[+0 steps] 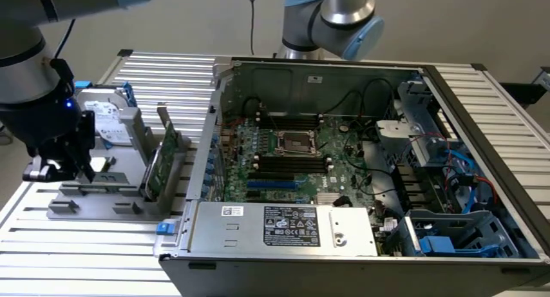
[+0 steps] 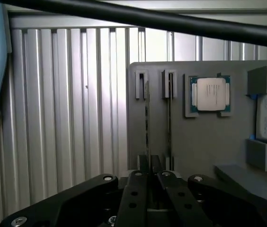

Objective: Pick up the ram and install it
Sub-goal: 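Pick up the ram and move it above insertion slot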

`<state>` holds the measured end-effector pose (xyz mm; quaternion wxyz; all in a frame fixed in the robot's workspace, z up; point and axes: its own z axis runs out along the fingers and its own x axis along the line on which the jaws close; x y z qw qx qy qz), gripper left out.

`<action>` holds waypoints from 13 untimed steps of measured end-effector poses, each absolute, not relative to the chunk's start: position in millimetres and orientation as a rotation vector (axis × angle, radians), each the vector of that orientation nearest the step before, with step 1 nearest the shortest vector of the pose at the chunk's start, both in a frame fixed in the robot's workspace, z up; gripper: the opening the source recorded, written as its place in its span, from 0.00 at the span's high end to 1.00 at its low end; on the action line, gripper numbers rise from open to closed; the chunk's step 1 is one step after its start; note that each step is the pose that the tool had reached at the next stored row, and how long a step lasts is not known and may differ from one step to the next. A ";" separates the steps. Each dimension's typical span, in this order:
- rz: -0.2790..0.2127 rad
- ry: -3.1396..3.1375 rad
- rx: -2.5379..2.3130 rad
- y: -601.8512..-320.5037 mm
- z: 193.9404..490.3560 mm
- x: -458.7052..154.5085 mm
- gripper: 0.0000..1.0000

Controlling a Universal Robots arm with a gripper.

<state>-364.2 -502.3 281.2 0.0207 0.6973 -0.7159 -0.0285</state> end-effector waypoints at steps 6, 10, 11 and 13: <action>-0.098 -2.215 2.157 -502.0 305.6 -343.3 0.86; -0.105 -2.212 2.154 -501.5 322.1 -327.5 0.86; -0.107 -2.211 2.153 -501.4 326.0 -323.4 0.86; -0.112 -2.208 2.151 -501.2 333.5 -315.3 0.86</action>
